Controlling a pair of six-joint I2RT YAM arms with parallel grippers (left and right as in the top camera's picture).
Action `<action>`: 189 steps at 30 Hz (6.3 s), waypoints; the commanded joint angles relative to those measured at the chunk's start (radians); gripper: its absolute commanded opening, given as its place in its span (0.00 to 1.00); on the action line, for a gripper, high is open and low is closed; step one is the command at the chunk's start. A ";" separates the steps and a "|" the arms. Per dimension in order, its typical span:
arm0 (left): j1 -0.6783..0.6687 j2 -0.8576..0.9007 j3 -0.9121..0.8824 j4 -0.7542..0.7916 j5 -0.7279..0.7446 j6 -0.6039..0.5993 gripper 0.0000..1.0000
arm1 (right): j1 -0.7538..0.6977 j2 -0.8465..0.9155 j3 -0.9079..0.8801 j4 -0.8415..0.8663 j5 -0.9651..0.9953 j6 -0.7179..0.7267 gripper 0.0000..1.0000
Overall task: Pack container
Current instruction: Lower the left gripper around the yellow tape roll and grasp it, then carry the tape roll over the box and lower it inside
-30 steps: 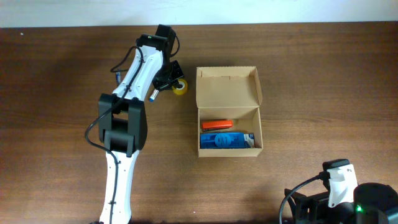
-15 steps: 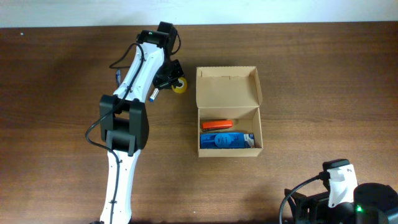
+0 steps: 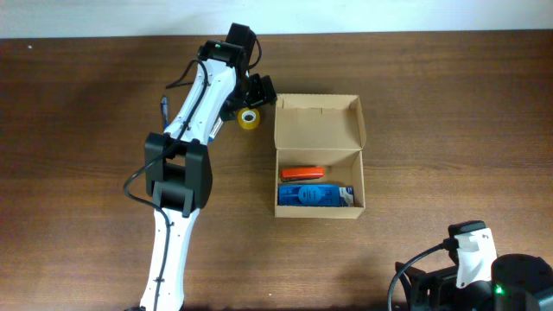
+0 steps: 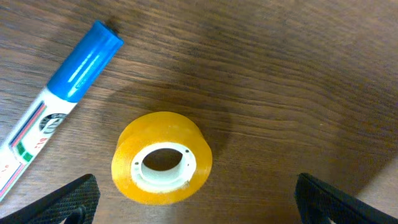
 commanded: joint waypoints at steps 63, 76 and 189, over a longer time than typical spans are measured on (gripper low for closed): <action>-0.009 0.102 0.105 -0.033 -0.103 -0.137 0.76 | -0.002 -0.004 0.011 0.003 0.009 -0.010 0.99; -0.024 0.103 0.125 -0.005 -0.119 -0.069 0.76 | -0.002 -0.004 0.011 0.003 0.009 -0.010 0.99; -0.216 -0.333 0.177 -0.463 -0.545 -0.068 0.17 | -0.002 -0.004 0.011 0.003 0.009 -0.010 0.99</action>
